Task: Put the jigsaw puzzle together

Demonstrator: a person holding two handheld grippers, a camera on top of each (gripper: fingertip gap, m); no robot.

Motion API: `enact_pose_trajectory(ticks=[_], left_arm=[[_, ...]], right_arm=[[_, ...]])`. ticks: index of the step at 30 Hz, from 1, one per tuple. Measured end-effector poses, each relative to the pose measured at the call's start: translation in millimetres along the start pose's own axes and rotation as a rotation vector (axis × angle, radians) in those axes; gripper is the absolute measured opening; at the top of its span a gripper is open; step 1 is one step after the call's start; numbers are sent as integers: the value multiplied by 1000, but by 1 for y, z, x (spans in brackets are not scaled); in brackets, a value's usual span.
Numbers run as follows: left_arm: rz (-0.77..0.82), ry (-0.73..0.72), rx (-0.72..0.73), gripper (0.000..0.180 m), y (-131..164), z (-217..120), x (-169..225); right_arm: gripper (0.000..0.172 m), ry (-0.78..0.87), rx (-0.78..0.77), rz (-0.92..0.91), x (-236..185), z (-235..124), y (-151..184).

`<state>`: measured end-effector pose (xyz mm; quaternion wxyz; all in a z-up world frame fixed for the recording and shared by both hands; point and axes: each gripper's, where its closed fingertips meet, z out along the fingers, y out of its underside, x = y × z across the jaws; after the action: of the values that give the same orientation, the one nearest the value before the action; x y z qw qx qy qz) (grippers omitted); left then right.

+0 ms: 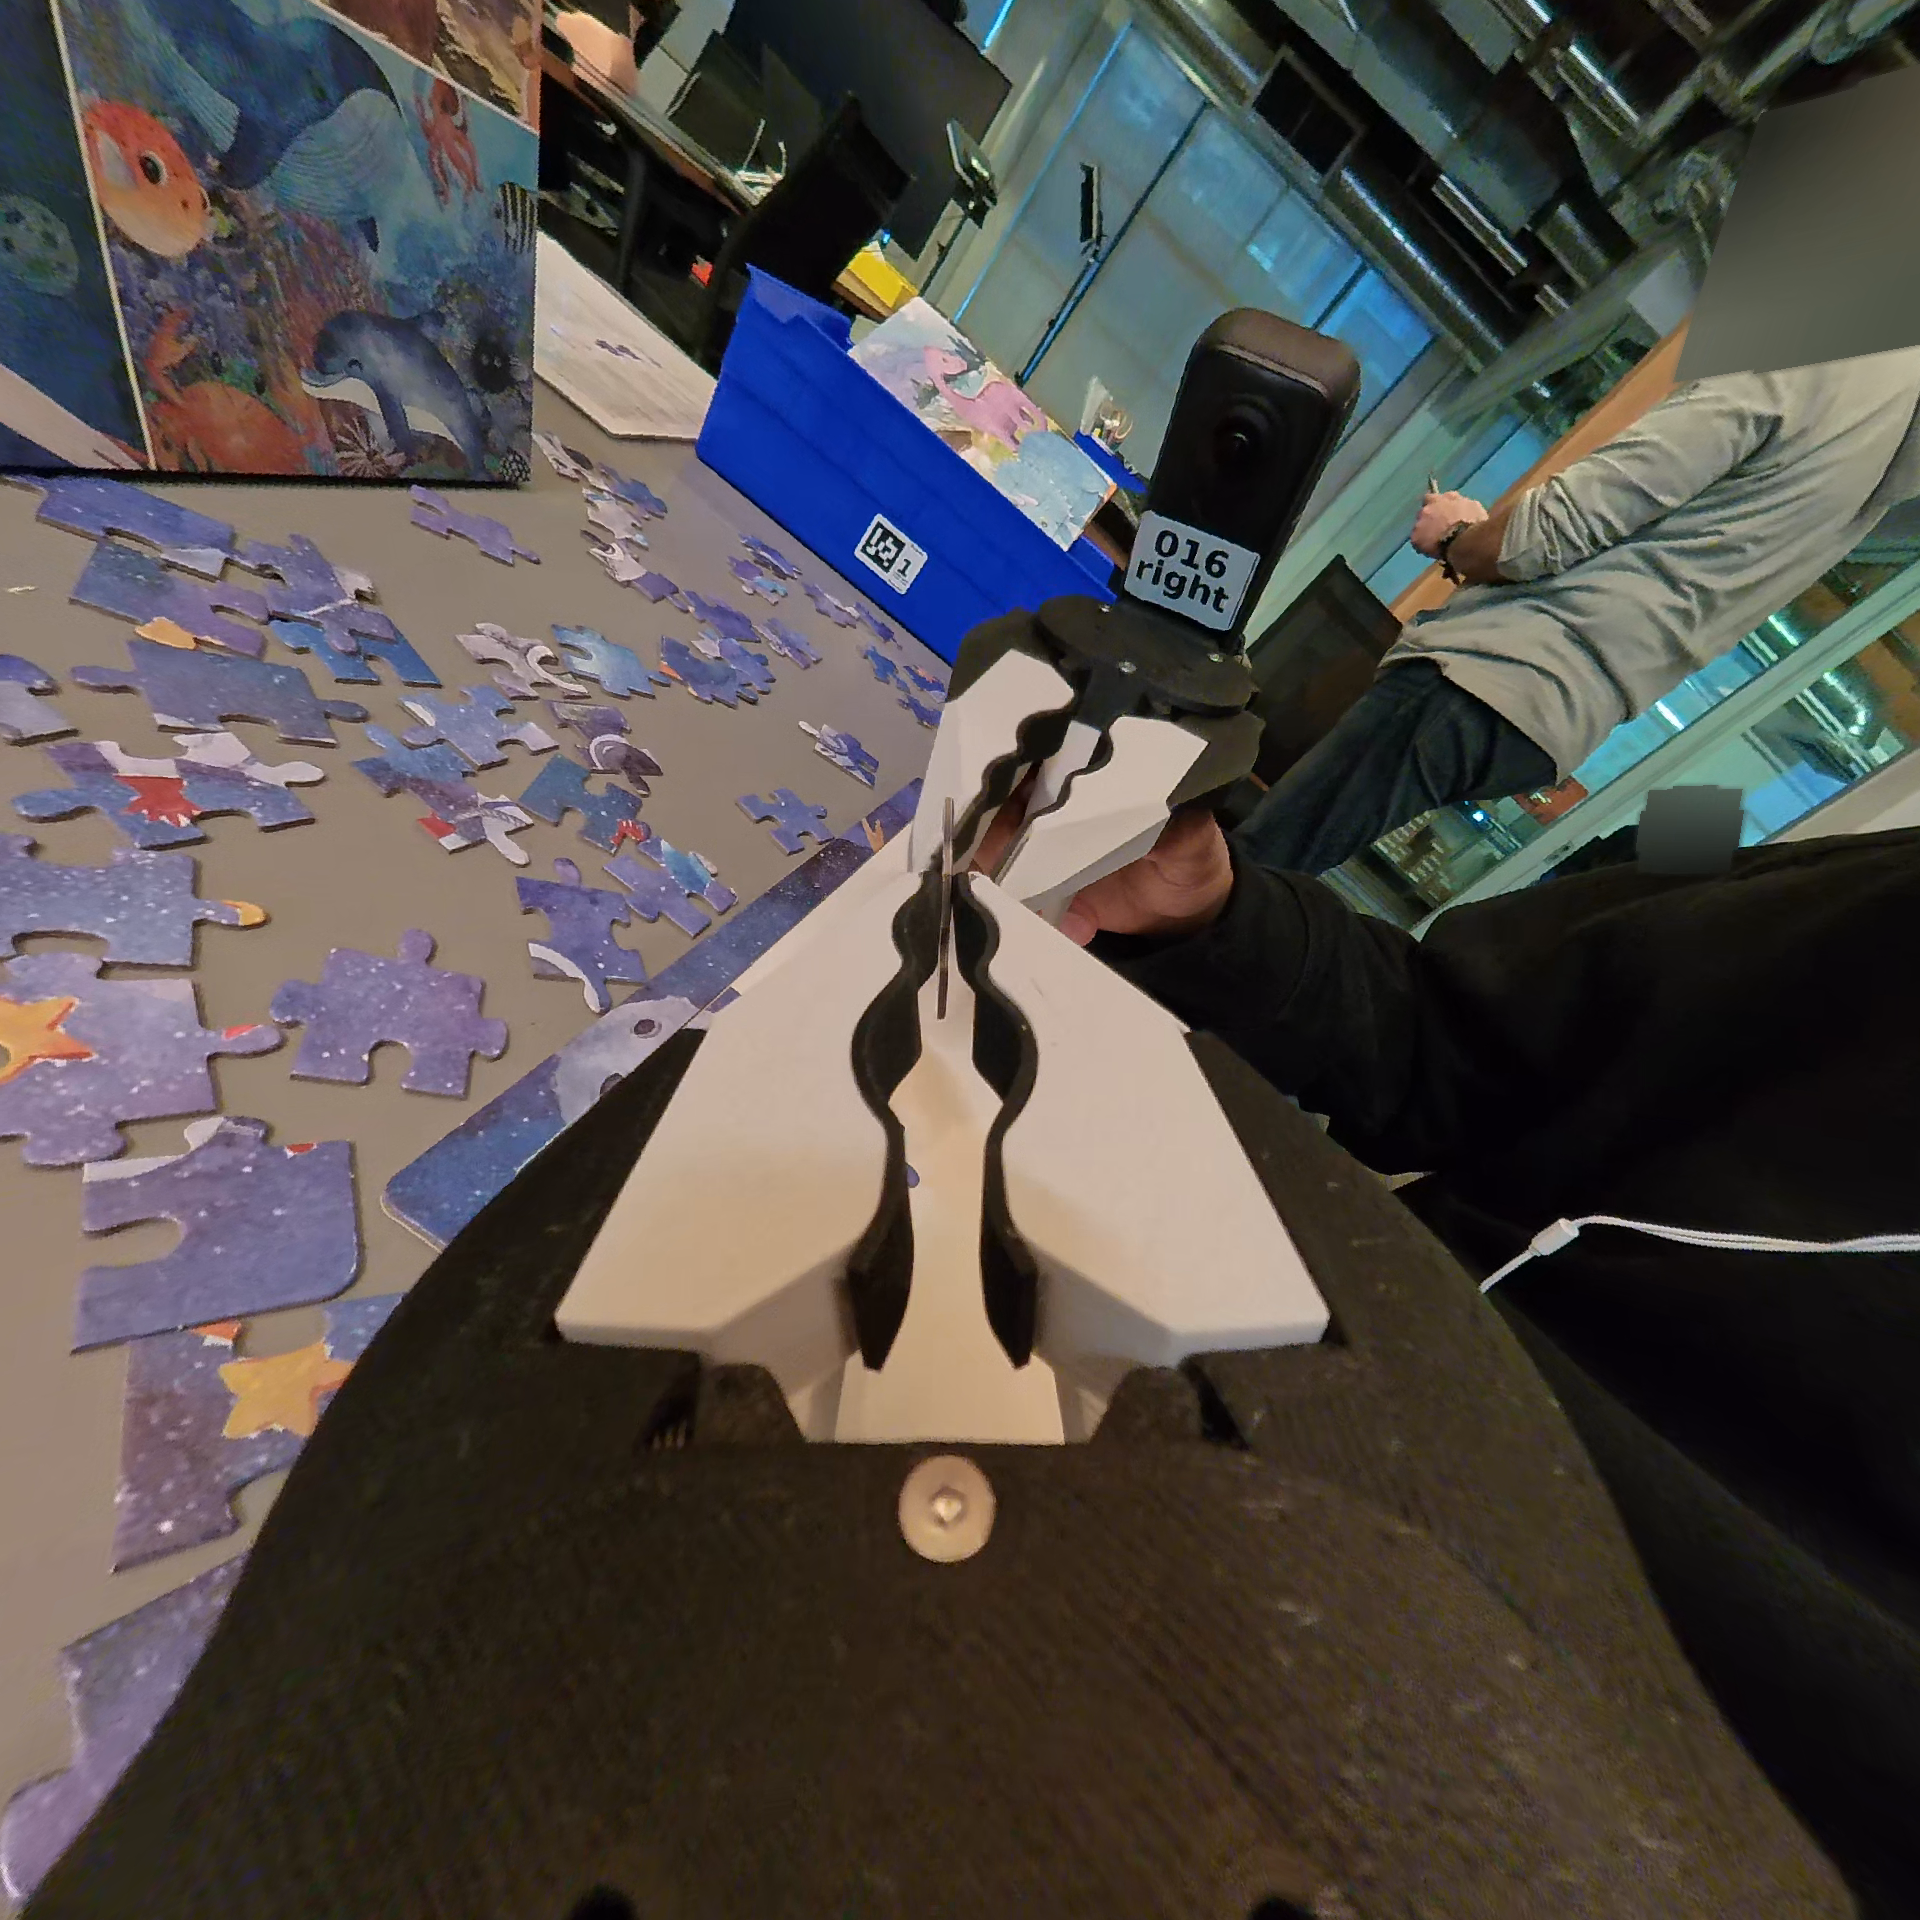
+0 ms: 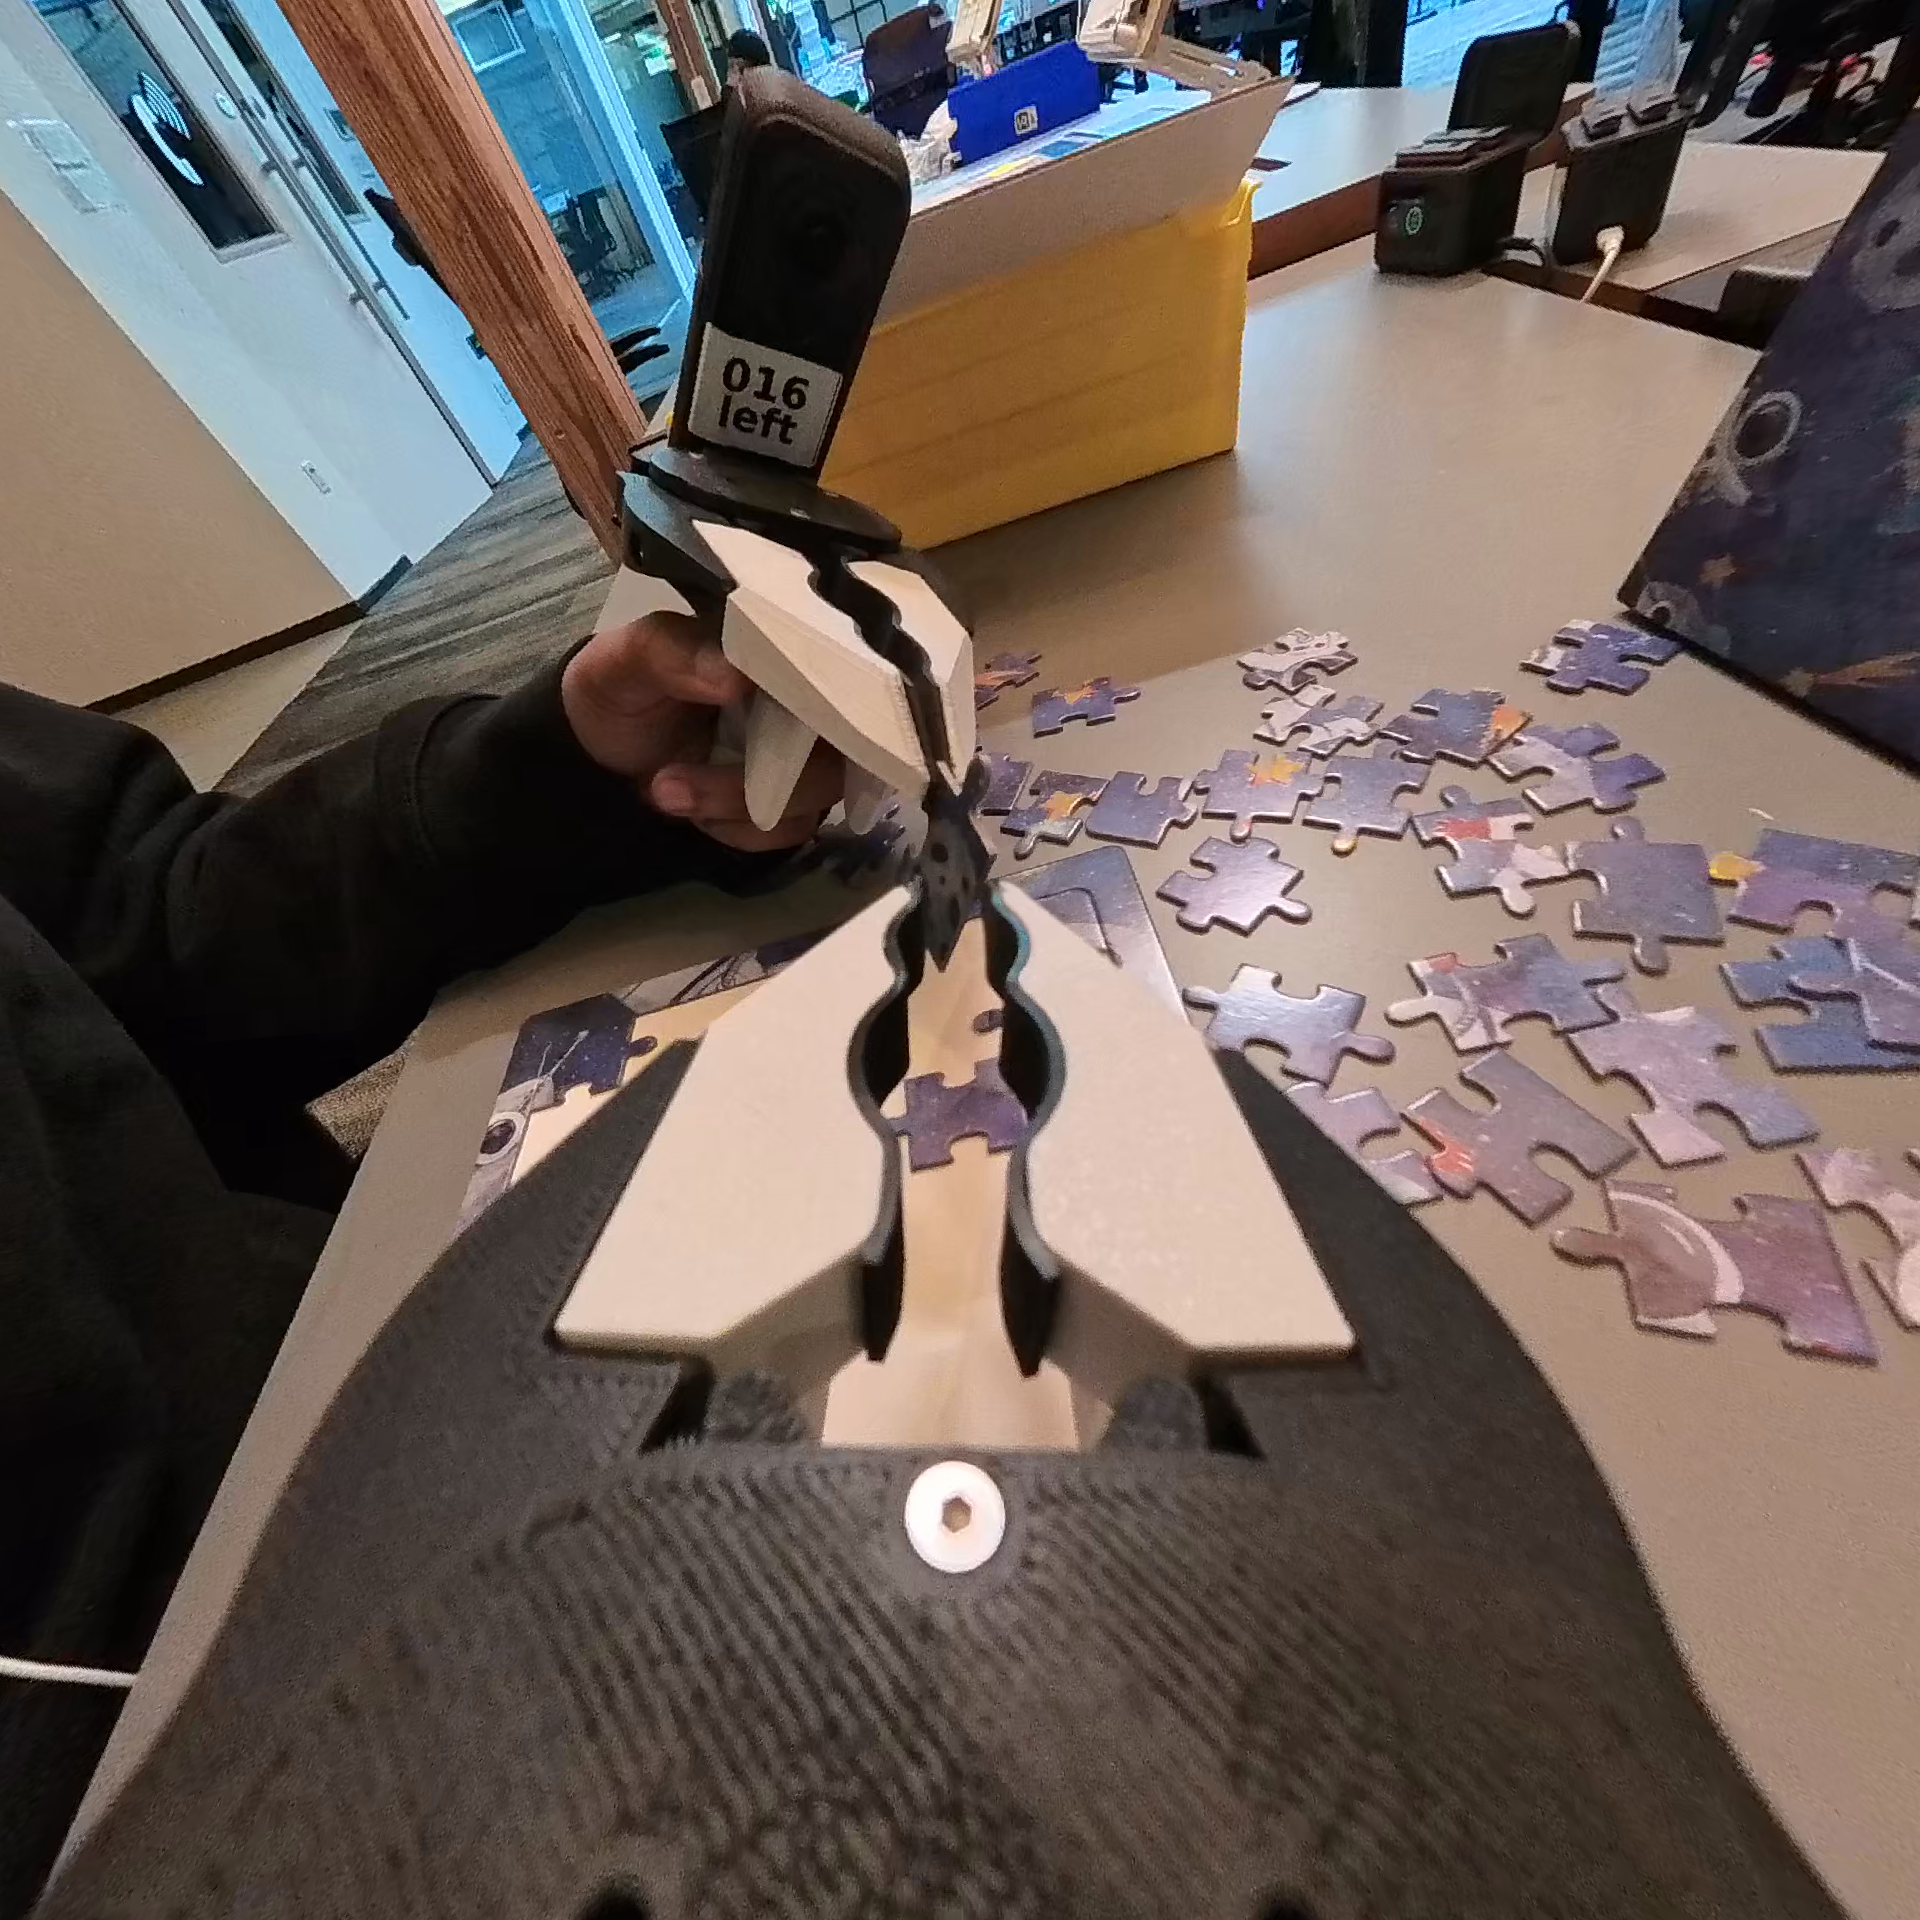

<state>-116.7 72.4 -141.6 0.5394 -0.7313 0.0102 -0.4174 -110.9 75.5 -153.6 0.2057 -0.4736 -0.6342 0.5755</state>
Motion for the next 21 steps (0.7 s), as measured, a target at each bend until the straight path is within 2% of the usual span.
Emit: enact_pose_trajectory(ticks=[6,16,21], left_arm=[[3,-10,2,2,0,0,-1],[8,-47,32,12,-5,-3,-6],[52,-101,5,13,-2,-1,-11]], right_arm=[[0,-16,6,10,-2,-1,-1],[0,-12,33,23,1,-8,-9],[0,50,68,-21,9,-26,-24]])
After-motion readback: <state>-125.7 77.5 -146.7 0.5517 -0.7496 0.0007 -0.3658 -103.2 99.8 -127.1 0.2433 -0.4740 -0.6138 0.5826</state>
